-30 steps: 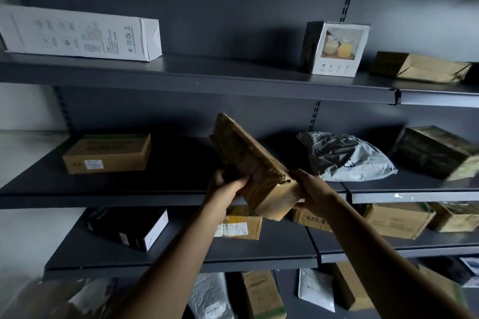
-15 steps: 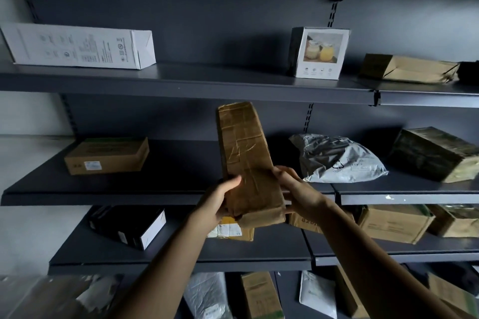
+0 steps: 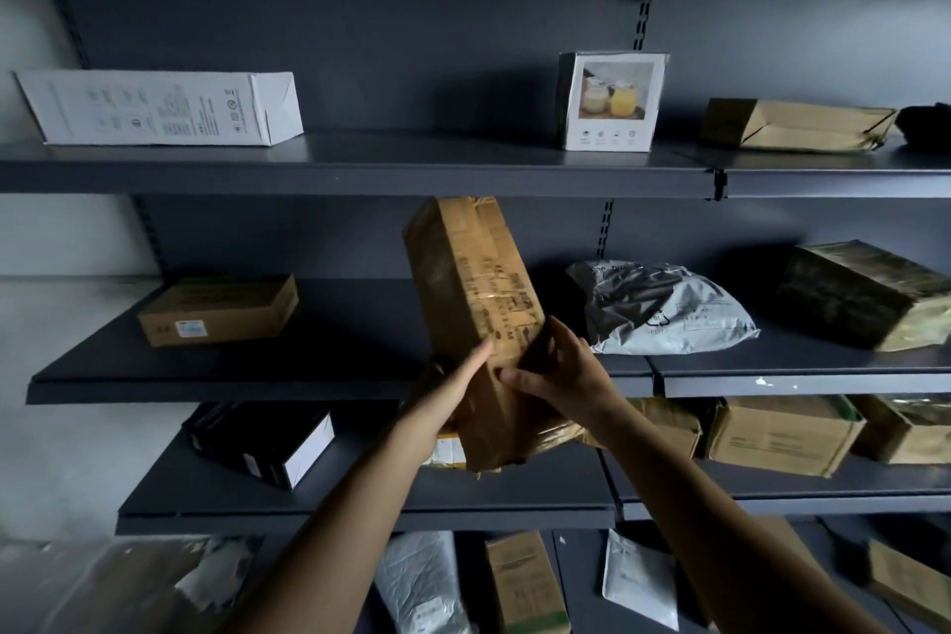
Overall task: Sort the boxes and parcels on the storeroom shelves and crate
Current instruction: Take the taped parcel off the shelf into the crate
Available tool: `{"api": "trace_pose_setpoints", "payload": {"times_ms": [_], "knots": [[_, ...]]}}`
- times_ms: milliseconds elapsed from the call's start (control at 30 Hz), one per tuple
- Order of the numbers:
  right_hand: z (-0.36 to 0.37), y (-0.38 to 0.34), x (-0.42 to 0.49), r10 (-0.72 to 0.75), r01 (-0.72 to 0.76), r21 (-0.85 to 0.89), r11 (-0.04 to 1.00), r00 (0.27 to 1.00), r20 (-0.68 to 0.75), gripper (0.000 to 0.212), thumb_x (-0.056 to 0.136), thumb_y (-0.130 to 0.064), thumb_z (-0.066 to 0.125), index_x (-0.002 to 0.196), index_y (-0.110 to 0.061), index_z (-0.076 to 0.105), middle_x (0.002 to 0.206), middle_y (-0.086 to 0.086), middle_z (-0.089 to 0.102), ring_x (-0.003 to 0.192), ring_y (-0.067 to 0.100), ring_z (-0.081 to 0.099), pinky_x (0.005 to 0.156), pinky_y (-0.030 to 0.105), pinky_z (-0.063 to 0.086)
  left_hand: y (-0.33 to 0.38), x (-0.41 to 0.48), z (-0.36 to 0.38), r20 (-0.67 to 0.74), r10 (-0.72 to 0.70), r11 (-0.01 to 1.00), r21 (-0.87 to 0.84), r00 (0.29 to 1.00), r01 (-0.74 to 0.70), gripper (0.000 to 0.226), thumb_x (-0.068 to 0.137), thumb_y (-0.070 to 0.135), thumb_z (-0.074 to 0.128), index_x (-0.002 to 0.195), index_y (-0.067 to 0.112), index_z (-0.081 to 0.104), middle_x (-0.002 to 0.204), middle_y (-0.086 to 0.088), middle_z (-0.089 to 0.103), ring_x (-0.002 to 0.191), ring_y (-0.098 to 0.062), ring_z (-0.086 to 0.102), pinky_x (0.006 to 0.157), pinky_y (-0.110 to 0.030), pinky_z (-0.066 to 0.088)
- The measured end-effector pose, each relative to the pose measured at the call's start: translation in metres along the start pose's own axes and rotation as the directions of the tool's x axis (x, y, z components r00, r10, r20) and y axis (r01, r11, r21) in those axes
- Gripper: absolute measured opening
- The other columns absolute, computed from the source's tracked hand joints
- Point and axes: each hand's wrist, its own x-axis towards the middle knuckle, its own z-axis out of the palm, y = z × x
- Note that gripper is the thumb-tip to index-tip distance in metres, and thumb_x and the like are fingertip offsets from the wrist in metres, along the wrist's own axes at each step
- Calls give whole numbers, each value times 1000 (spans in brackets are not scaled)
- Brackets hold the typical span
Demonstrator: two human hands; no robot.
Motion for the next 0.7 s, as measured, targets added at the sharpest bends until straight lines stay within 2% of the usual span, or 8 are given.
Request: {"api": "trace_pose_setpoints", "payload": {"times_ms": [100,200,267,367,467,567,633,700], "knots": [[-1,-6,-9,26,-27,-28,999,999,-40,71,70,-44,83,131,-25,51,121,-3,45,112,16,49,92,32,45,-2,-3,5,9,42,999,33,999,-43,86,66,76,62,134,28,43,118,5,55,104,-16,52,73,-29,43],[-9,-4,-12,22,-17,89,996,998,-53,36,86,-33,72,117,-21,61,115,3,60,105,22,61,89,39,52,-8,-5,1,63,22,998,-68,998,-18,76,65,70,65,125,24,56,112,1,65,104,-21,60,81,-35,48],[-13,0,-14,43,-34,194,980,998,-45,22,92,-33,63,108,-18,64,106,5,69,105,25,66,88,43,55,-14,-5,-3,98,6,992,-127,995,7,68,65,65,68,118,22,63,110,-4,69,104,-24,63,81,-35,49],[-15,6,-15,170,-163,285,945,985,0,38,92,-50,55,109,-16,60,113,6,67,112,25,62,87,45,52,-26,-6,-5,172,73,990,-128,982,-51,62,73,55,71,123,20,63,112,-1,72,106,-22,65,79,-32,47],[-15,15,-18,260,-313,403,860,948,181,54,89,-66,45,121,-23,50,124,1,59,116,24,57,90,50,48,-27,-9,-5,227,72,986,-161,971,-35,58,77,53,65,121,15,65,112,-5,72,108,-24,66,94,-38,46],[-18,18,-22,244,-345,433,833,931,271,42,97,-57,40,125,-26,42,118,7,58,106,28,61,83,47,53,-25,-6,-7,176,3,974,-222,984,37,66,71,65,63,117,17,68,115,-10,71,110,-30,64,105,-45,42],[-16,17,-21,234,-329,423,844,936,262,35,98,-49,45,125,-27,44,117,16,57,103,35,62,81,46,53,-22,-6,-5,121,-25,975,-215,992,51,66,73,69,60,115,19,68,114,-10,70,108,-30,64,103,-45,43],[-13,12,-19,238,-303,414,859,950,201,35,99,-45,47,127,-25,46,113,13,60,98,28,63,76,39,53,-22,-1,-2,85,-45,963,-260,995,66,59,86,63,51,119,17,65,113,-11,70,102,-29,66,95,-41,49]]}}
